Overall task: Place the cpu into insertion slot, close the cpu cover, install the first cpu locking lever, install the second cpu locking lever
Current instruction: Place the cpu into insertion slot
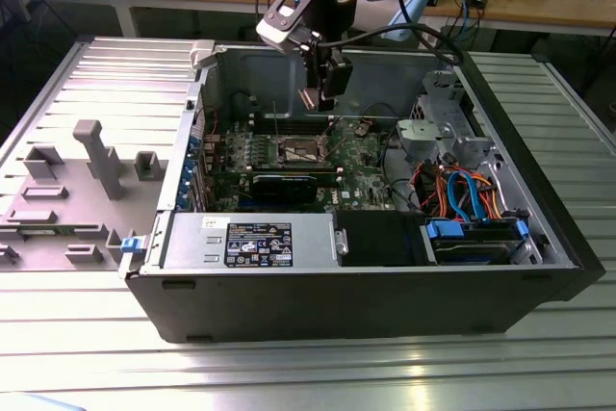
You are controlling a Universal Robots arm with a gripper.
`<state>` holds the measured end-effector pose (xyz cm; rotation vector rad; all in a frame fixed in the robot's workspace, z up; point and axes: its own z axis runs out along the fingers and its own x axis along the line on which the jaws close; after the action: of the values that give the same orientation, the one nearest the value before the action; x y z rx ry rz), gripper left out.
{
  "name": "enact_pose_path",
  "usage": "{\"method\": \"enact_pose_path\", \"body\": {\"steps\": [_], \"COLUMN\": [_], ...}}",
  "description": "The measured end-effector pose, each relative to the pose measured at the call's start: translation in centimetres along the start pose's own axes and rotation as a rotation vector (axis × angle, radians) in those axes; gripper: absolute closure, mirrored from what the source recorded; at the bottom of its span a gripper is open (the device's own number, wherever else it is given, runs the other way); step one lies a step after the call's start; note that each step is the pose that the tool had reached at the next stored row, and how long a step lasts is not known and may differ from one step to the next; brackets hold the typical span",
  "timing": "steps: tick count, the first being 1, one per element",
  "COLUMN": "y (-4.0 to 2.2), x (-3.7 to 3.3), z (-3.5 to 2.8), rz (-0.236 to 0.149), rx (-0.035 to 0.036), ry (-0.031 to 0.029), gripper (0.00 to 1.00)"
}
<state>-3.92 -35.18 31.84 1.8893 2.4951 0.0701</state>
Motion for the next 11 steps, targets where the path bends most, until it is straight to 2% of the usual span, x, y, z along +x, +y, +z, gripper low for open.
{"method": "enact_pose_path", "body": {"steps": [11], "y": [0.0], "x": [0.0], "z": [0.01], "rz": [0.015], "rx": [-0.0002], "ry": [-0.0006], "gripper": [0.45]}}
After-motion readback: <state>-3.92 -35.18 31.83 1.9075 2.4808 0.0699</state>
